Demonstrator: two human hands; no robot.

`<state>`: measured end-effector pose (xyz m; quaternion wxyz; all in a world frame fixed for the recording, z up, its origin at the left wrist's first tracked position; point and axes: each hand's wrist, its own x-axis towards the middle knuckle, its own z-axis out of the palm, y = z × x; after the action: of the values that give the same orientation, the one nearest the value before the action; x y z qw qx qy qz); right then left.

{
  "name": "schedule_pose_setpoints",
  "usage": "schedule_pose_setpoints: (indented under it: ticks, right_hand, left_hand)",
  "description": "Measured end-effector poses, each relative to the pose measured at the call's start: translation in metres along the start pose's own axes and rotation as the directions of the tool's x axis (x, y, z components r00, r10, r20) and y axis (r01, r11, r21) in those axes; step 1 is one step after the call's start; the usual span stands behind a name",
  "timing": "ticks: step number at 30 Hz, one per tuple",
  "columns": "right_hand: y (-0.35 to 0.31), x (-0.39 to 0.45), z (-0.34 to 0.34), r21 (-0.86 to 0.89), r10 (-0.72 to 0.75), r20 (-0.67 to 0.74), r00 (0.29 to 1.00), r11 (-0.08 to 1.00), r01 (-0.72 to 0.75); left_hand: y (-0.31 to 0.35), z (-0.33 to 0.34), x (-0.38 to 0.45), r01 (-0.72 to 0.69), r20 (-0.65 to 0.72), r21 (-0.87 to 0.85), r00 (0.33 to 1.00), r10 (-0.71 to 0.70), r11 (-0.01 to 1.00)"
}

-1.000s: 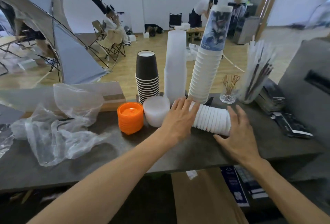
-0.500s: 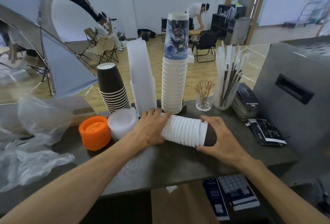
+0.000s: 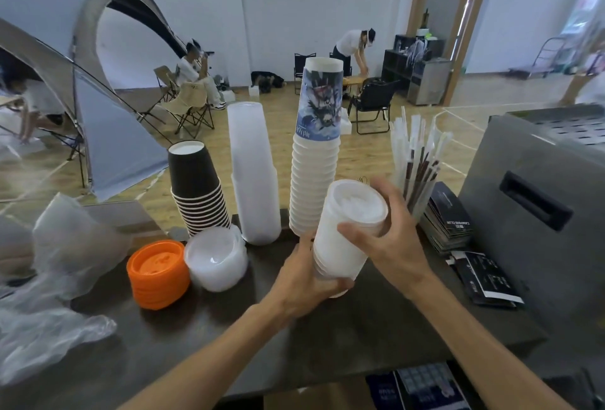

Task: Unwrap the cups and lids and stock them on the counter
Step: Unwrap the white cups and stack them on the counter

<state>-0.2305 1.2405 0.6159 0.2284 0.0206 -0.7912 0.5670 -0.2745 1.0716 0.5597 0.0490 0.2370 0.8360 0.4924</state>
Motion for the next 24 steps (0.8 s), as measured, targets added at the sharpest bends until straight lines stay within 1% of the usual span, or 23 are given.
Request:
schedule_pose_setpoints:
  ticks: [2, 3, 5, 6, 8, 11, 14, 17, 24]
  right_hand:
    - [0.005, -0.003, 0.004, 0.049, 0.028, 0.028, 0.999, 0.998, -0.03]
    - [0.008, -0.004, 0.006, 0.069, 0.051, 0.044, 0.998, 0.996, -0.054]
    - [0.014, -0.005, 0.01, 0.077, 0.102, 0.08, 0.991, 0.991, -0.109]
    - [0.017, -0.005, 0.013, 0.07, 0.123, 0.101, 0.987, 0.989, -0.13]
    - [0.019, -0.006, 0.02, 0.07, 0.145, 0.144, 0.979, 0.985, -0.156]
    - [0.013, -0.004, 0.03, 0.103, 0.11, 0.183, 0.977, 0.986, -0.13]
    - [0.005, 0.004, 0.037, 0.126, 0.079, 0.169, 0.982, 0.987, -0.101]
    - [0.002, 0.009, 0.043, 0.143, 0.08, 0.16, 0.984, 0.984, -0.103]
    - [0.005, 0.006, 0.045, 0.163, 0.095, 0.122, 0.988, 0.98, -0.115]
  left_hand:
    - [0.007, -0.011, 0.001, -0.079, 0.001, -0.089, 0.997, 0.079, 0.993]
    - [0.012, -0.02, 0.0, -0.095, -0.005, -0.148, 0.995, 0.095, 0.984]
    - [0.028, -0.042, -0.001, -0.092, -0.01, -0.231, 0.996, 0.092, 0.969]
    - [0.033, -0.053, 0.001, -0.095, -0.012, -0.229, 0.995, 0.095, 0.969]
    - [0.044, -0.074, 0.005, -0.103, -0.015, -0.174, 0.995, 0.102, 0.979]
    - [0.057, -0.097, 0.016, -0.107, 0.064, -0.113, 0.991, 0.115, 0.988]
    - [0.064, -0.105, 0.024, -0.117, 0.133, 0.013, 0.985, 0.114, 0.993]
    - [0.066, -0.103, 0.029, -0.142, 0.164, 0.127, 0.979, 0.12, 0.982]
    - [0.072, -0.104, 0.035, -0.152, 0.201, 0.23, 0.974, 0.105, 0.961]
